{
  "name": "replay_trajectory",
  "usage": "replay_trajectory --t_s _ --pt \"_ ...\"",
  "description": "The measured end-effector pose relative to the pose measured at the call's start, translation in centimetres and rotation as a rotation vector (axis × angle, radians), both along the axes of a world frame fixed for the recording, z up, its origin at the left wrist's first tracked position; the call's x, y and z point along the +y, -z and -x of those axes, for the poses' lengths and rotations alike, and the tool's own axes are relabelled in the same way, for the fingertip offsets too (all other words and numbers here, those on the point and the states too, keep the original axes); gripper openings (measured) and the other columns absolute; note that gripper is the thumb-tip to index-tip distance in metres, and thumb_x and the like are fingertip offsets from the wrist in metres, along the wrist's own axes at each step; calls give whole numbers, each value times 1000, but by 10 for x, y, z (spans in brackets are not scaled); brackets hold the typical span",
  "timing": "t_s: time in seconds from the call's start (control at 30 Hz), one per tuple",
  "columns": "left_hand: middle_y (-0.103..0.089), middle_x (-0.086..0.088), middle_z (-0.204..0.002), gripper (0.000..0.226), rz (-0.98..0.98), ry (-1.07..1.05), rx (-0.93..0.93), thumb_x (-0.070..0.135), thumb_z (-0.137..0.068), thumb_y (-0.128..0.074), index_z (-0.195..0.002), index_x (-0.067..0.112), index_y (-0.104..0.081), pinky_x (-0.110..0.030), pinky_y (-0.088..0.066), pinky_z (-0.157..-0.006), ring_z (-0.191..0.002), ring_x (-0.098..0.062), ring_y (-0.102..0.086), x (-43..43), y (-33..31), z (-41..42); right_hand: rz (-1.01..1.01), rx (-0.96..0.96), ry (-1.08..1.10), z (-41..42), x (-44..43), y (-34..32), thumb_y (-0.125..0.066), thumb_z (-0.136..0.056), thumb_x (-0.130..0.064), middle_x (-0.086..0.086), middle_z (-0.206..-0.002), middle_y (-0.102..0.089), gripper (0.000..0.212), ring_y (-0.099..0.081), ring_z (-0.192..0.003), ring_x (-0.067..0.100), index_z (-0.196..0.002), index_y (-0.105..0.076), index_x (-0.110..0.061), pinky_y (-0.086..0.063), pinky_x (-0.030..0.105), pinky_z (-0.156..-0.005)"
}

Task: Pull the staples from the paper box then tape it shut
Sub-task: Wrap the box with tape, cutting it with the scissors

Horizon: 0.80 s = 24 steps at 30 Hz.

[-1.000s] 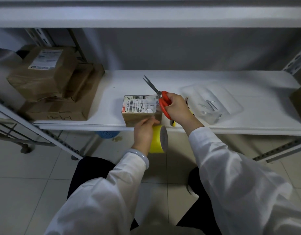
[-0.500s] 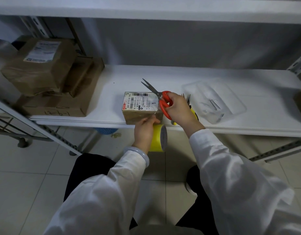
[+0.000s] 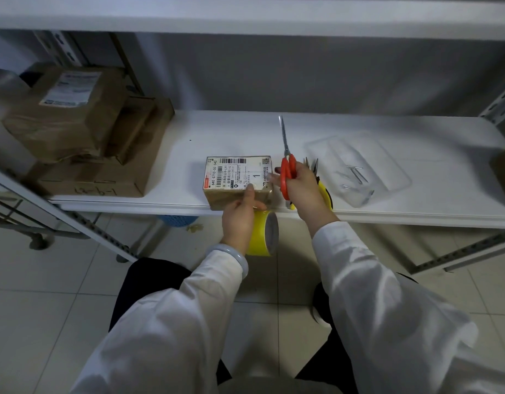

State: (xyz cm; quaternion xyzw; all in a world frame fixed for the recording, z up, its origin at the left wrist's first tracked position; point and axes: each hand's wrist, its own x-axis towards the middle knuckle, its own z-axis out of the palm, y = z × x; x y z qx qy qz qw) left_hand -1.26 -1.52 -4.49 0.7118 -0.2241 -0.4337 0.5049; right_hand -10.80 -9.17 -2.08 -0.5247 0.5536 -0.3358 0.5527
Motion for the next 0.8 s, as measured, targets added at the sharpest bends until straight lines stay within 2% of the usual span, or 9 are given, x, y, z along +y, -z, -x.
replay_trajectory --t_s 0.1,0.2,0.27,0.33,0.4,0.5,0.6,0.7,0.8 --pt "-70 -2 -95 48 -10 12 -46 47 -93 -45 -64 18 -70 -28 -36 -90 -96 -19 -58 -3 2 -2 164 127 -3 -8 0 1 -79 -74 -27 -6 -95 -58 61 -56 -92 13 -124 -52 -7 -46 8 -71" --pt "-71 -2 -102 49 -42 20 -50 52 -92 -43 -88 14 -74 -27 -33 -88 -101 -19 -59 -5 4 -4 237 278 -82 -18 0 6 -81 -69 -35 2 -109 -64 64 -58 -104 21 -123 -54 -12 -48 30 -89" --pt "-70 1 -93 52 -49 59 -61 52 -94 -40 -69 18 -71 -27 -31 -87 -95 -18 -57 -6 3 -5 239 326 -86 -18 -1 5 -80 -70 -37 4 -111 -63 65 -58 -106 21 -124 -54 -12 -48 33 -91" --pt "-68 0 -92 54 -52 90 -78 51 -95 -37 -62 20 -67 -28 -33 -89 -94 -18 -56 -6 4 -7 251 229 -60 -14 -1 2 -80 -72 -29 0 -102 -62 60 -62 -98 15 -123 -54 -11 -52 30 -88" --pt "-69 -3 -99 54 -43 85 -84 53 -94 -36 -80 15 -72 -29 -36 -91 -100 -21 -58 -6 5 -9 232 56 -82 -6 1 -2 -79 -74 -13 1 -96 -63 49 -67 -89 11 -117 -57 -8 -55 23 -79" --pt "-63 -9 -120 55 -27 28 -65 54 -93 -36 -117 12 -61 -31 -39 -98 -115 -26 -56 -5 6 -12 228 85 -250 -2 2 5 -84 -64 -8 7 -90 -68 46 -68 -92 33 -105 -64 -4 -54 42 -88" --pt "-59 -9 -117 45 -42 2 -66 54 -95 -32 -110 20 -57 -28 -35 -93 -115 -26 -52 -4 1 -15 266 154 -276 -3 5 12 -83 -67 -8 -11 -78 -63 37 -63 -79 12 -99 -65 -10 -54 29 -83" --pt "-56 -8 -129 50 -36 86 -61 51 -95 -36 -123 15 -54 -29 -33 -99 -123 -25 -48 -1 2 -20 357 181 -248 -6 8 13 -78 -73 -9 -16 -82 -60 30 -58 -82 7 -99 -64 -15 -49 22 -80" --pt "-63 -4 -112 36 0 247 -94 37 -91 -53 -115 11 -61 -27 -39 -91 -113 -22 -56 3 4 -21 390 239 -242 -7 6 14 -74 -77 -11 -22 -75 -55 23 -54 -73 -2 -92 -61 -23 -43 21 -74"
